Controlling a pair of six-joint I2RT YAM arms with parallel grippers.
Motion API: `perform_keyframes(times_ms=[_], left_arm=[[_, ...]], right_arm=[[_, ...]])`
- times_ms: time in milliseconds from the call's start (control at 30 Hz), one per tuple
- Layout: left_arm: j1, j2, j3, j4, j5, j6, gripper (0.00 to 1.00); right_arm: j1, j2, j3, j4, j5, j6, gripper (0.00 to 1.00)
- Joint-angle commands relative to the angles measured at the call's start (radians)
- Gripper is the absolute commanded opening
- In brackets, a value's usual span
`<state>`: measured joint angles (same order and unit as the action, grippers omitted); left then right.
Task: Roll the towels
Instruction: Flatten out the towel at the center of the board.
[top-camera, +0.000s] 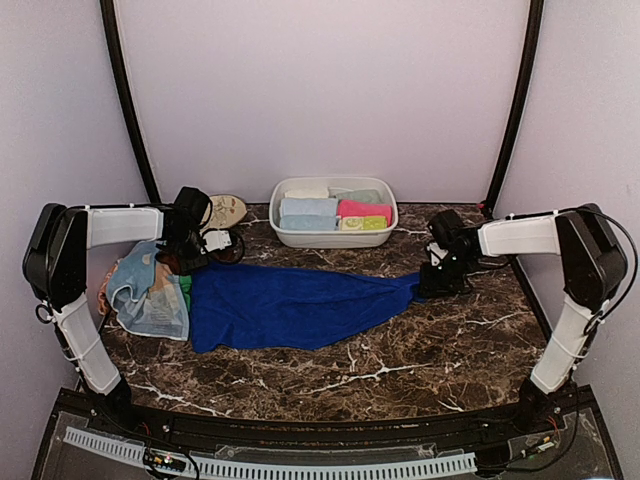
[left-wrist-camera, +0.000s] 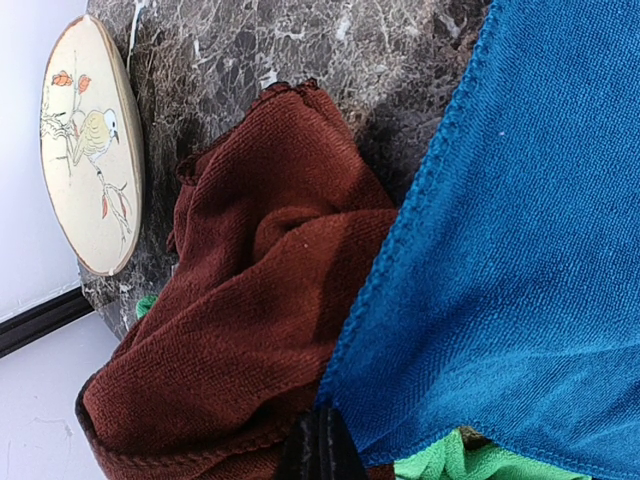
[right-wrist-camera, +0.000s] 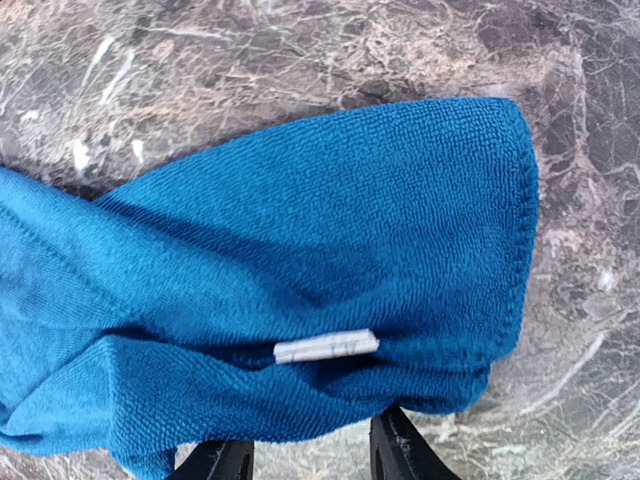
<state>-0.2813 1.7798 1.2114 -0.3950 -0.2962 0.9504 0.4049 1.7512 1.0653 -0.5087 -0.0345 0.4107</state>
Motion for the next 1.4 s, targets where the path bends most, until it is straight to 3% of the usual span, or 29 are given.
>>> perform_keyframes(times_ms=[0, 200, 367, 400, 733, 967, 1033, 1067, 1267, 1367], left_arm=[[0.003, -0.052, 0.025, -0.031, 0.001, 0.004, 0.00], [0.004, -0.060, 0.018, -0.030, 0.006, 0.004, 0.00], [0.002, -0.062, 0.019, -0.031, 0.009, 0.002, 0.00], [0.004, -0.062, 0.019, -0.033, 0.010, 0.002, 0.00], [0.004, -0.065, 0.030, -0.031, 0.005, 0.008, 0.00], [0.002, -0.064, 0.042, -0.041, 0.020, 0.002, 0.00], [0.003, -0.064, 0.042, -0.036, 0.023, 0.004, 0.00], [0.003, -0.062, 0.042, -0.033, 0.027, 0.004, 0.00], [0.002, -0.048, 0.055, -0.044, 0.036, -0.007, 0.00], [0.002, -0.044, 0.055, -0.047, 0.025, -0.003, 0.00]], right_arm=[[-0.002, 0.029, -0.005, 0.038, 0.012, 0.033, 0.39], [0.021, 0.053, -0.007, 0.028, 0.070, 0.046, 0.34], [0.044, 0.048, -0.002, -0.012, 0.136, 0.037, 0.02], [0.046, 0.037, -0.005, -0.026, 0.149, 0.031, 0.00], [0.045, -0.205, -0.116, -0.281, 0.324, 0.075, 0.00], [0.042, -0.355, -0.155, -0.414, 0.359, 0.130, 0.00], [0.041, -0.356, -0.137, -0.434, 0.372, 0.124, 0.36], [0.039, -0.348, -0.128, -0.440, 0.371, 0.112, 0.44], [0.026, -0.288, 0.004, -0.316, 0.308, -0.023, 0.45], [0.029, -0.154, 0.111, -0.310, 0.291, -0.126, 0.46]])
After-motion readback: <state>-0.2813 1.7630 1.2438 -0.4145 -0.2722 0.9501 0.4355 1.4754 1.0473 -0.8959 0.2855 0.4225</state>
